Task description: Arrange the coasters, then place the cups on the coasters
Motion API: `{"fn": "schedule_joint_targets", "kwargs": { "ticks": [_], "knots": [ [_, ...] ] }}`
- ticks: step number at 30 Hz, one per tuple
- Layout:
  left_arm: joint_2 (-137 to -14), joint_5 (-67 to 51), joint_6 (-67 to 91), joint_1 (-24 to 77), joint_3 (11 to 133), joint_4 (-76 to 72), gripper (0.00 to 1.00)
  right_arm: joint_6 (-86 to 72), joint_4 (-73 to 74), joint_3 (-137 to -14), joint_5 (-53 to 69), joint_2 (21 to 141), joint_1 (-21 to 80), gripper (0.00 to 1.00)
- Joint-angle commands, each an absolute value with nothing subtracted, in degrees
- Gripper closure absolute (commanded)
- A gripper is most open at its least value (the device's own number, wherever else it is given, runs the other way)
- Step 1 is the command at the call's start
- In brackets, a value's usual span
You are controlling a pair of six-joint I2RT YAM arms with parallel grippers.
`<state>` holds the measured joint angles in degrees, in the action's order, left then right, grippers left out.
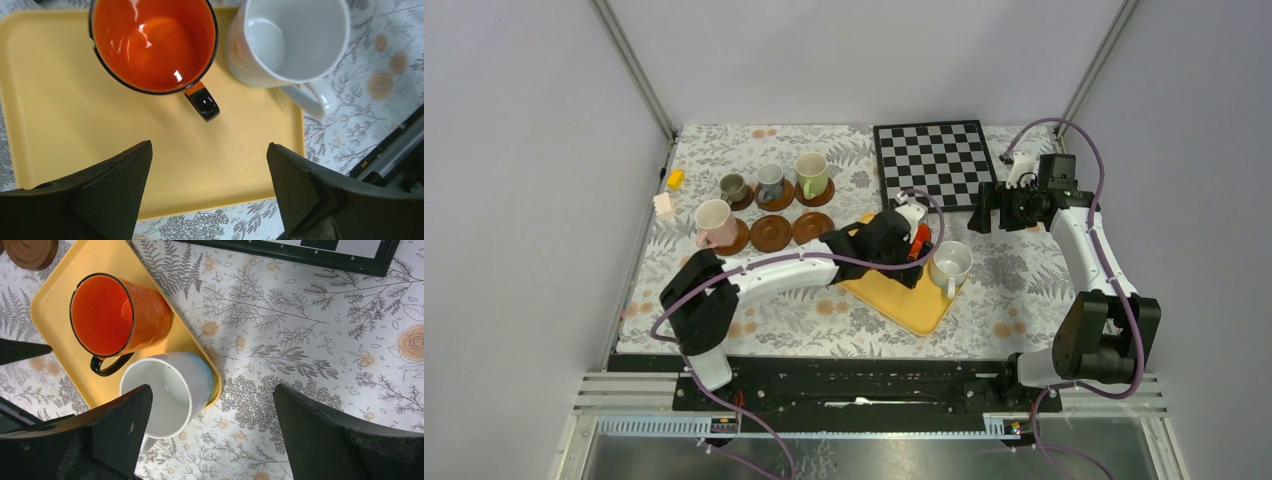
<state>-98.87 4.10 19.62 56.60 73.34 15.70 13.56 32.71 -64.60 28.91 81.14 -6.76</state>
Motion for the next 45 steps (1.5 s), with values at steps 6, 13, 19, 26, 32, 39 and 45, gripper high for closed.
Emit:
{"fn": "schedule_joint_targets", "kwargs": {
  "ticks": [6, 13, 19, 26, 32, 39, 45],
  "knots": [
    [-103.13, 15.52, 23.08, 57.92, 74.00, 10.83, 0.20, 11.06, 31.20, -65.52, 25.41, 79.90, -7.20, 0.02],
    [-106.13, 17.92, 22.51, 57.92, 76.02, 9.00, 0.27, 11.18, 30.89, -65.15, 25.23, 79.44, -7.29, 0.02],
    [-107.08, 19.52, 22.42, 57.77, 75.84, 8.75, 0.31, 11.44, 31.04, -65.03, 25.64, 79.87, -7.33, 0.02],
    [-103.20, 21.60, 22.31, 56.82, 72.59, 9.85, 0.44, 11.64, 30.79, -64.78, 25.78, 79.64, -7.36, 0.02],
    [-101.02, 21.03, 23.74, 56.71, 74.10, 14.20, 0.44, 11.74, 30.97, -64.87, 26.07, 79.92, -7.38, 0.02],
    [-104.63, 19.92, 25.10, 57.52, 79.15, 14.32, 0.40, 11.70, 31.12, -64.95, 26.35, 80.00, -7.34, 0.02],
    [-107.72, 20.45, 25.57, 57.60, 82.06, 13.63, 0.38, 11.94, 31.12, -64.69, 26.32, 79.81, -7.39, 0.02]
  ]
}}
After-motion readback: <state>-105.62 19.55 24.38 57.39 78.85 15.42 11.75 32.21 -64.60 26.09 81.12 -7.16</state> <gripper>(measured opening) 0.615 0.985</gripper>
